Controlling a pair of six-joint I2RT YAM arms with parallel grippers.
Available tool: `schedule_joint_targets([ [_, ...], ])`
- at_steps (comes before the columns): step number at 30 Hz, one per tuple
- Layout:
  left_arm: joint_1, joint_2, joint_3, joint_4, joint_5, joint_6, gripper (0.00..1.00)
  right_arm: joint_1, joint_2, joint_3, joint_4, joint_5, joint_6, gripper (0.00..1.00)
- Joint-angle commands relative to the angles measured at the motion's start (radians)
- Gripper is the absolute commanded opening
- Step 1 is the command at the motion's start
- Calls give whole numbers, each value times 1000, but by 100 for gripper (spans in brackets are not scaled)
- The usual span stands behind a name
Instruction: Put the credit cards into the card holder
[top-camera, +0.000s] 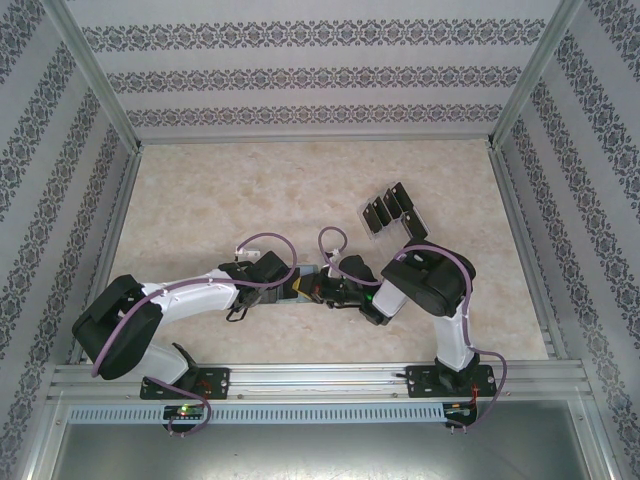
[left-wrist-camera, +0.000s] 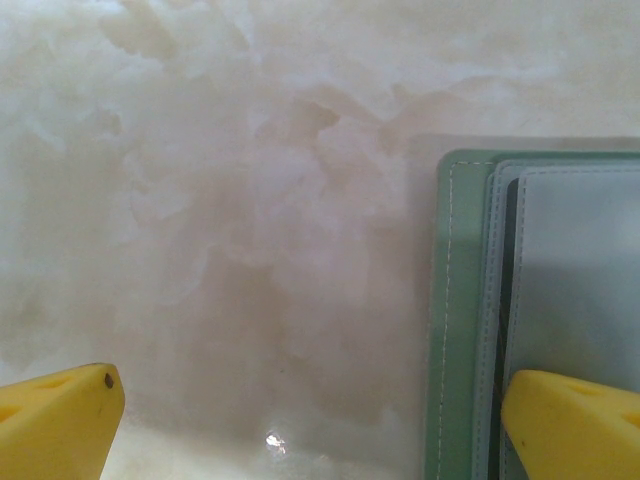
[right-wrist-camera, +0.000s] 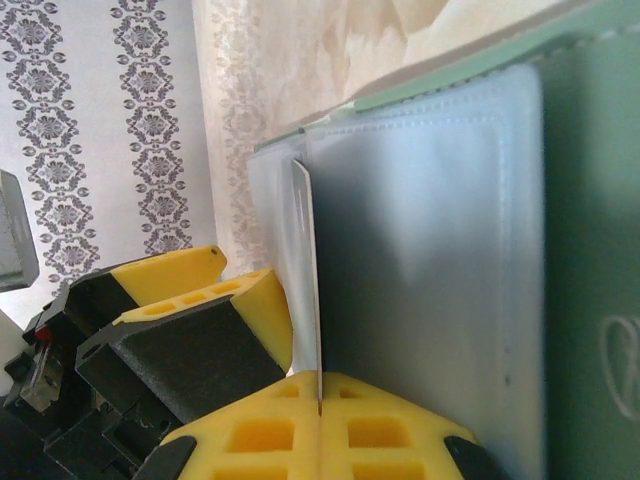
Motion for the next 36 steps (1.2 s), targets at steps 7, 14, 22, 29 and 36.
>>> schedule_joint_targets([
  [7,4,41,-35,-60,14,4,100,25,-22,-65,-113,36,79,0],
  [14,4,40,-37,-60,14,5,100,27,-12,-34,-128,5,74,0],
  [22,4,42,-36,-58,14,5,100,30,19,6,-122,-27,81,0],
  [29,4,40,-35,-58,14,5,100,32,23,20,-134,-28,75,0],
  [36,3,42,-36,-57,16,8,100,35,25,60,-210,-43,39,0],
])
